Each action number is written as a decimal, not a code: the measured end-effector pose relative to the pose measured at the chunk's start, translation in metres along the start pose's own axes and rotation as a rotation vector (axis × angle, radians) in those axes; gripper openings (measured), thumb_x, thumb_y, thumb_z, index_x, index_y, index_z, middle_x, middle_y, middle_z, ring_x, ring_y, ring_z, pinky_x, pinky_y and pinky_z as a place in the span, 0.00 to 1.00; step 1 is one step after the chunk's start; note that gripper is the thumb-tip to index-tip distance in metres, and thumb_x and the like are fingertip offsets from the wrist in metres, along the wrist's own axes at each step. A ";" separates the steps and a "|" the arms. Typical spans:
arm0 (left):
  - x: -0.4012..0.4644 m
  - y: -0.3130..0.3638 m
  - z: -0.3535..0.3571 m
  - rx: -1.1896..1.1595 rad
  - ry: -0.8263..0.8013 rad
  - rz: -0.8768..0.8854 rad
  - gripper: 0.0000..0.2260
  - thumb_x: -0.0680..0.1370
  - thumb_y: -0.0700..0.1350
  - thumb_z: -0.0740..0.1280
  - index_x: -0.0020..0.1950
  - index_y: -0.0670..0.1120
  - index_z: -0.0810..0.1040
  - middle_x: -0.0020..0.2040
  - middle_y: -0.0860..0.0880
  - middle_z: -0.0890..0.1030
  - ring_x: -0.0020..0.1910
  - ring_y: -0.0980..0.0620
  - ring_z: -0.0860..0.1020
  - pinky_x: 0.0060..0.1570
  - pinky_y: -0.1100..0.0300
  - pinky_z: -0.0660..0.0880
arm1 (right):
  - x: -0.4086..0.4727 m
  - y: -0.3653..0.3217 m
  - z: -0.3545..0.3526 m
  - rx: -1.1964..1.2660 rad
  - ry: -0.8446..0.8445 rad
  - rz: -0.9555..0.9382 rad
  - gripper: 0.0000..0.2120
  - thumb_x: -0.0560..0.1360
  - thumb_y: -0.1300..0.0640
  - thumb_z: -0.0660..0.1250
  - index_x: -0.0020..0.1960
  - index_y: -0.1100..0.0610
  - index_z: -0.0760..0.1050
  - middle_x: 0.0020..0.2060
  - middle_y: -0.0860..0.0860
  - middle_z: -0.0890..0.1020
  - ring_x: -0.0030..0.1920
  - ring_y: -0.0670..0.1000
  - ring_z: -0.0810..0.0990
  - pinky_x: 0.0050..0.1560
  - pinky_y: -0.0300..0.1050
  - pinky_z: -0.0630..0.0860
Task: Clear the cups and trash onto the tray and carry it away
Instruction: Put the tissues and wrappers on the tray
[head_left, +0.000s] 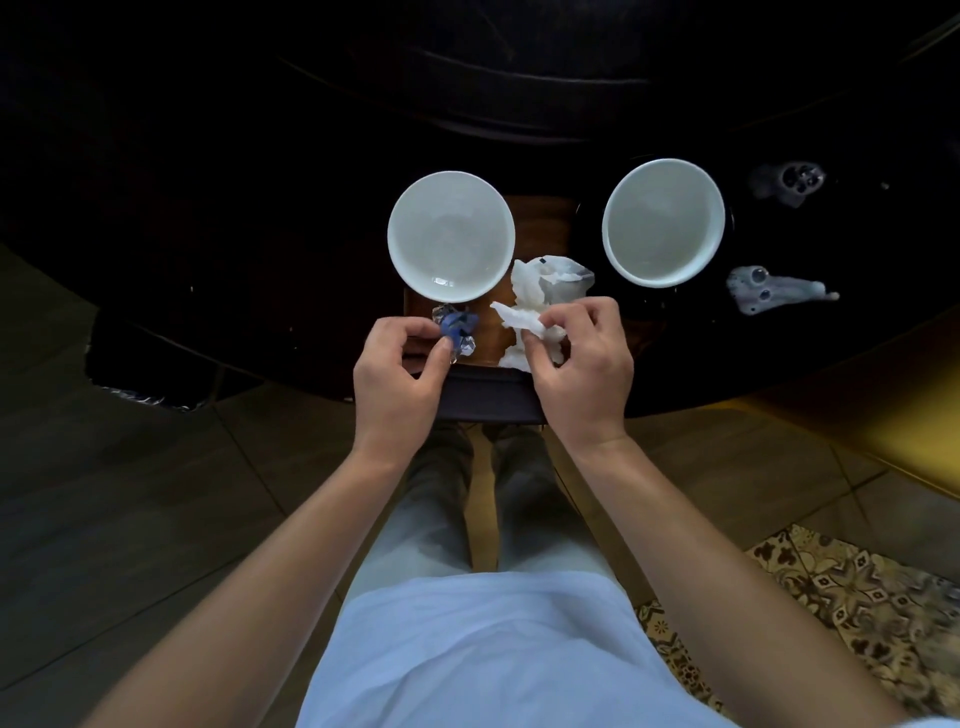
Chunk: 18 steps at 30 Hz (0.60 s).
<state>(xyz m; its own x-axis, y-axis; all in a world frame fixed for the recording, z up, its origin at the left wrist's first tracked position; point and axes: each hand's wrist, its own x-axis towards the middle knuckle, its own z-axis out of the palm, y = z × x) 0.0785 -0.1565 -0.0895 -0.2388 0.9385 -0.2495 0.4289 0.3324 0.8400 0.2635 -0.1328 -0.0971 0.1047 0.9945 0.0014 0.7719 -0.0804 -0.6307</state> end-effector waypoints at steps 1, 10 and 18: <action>0.000 0.001 0.002 0.021 0.010 0.016 0.06 0.79 0.43 0.72 0.55 0.47 0.79 0.52 0.46 0.81 0.49 0.53 0.81 0.48 0.61 0.80 | 0.001 -0.001 0.001 0.002 -0.003 -0.001 0.08 0.74 0.54 0.74 0.49 0.56 0.79 0.48 0.53 0.77 0.46 0.50 0.78 0.42 0.44 0.79; 0.008 0.001 0.009 0.191 0.031 0.074 0.07 0.77 0.44 0.75 0.52 0.42 0.84 0.50 0.48 0.80 0.47 0.53 0.80 0.48 0.62 0.79 | 0.001 0.000 -0.003 -0.007 -0.064 -0.018 0.16 0.76 0.50 0.72 0.59 0.57 0.80 0.55 0.53 0.79 0.54 0.50 0.79 0.50 0.43 0.80; 0.011 0.005 0.000 0.218 -0.059 0.072 0.12 0.79 0.47 0.73 0.58 0.42 0.83 0.57 0.47 0.79 0.55 0.53 0.79 0.54 0.61 0.79 | 0.000 0.000 -0.014 -0.031 -0.121 -0.004 0.22 0.76 0.43 0.70 0.64 0.56 0.77 0.60 0.52 0.78 0.58 0.50 0.78 0.53 0.40 0.78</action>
<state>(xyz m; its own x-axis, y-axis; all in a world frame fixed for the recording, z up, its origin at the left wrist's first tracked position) 0.0779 -0.1445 -0.0881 -0.1522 0.9621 -0.2263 0.6223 0.2712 0.7343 0.2721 -0.1333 -0.0863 0.0263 0.9955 -0.0911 0.7915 -0.0763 -0.6064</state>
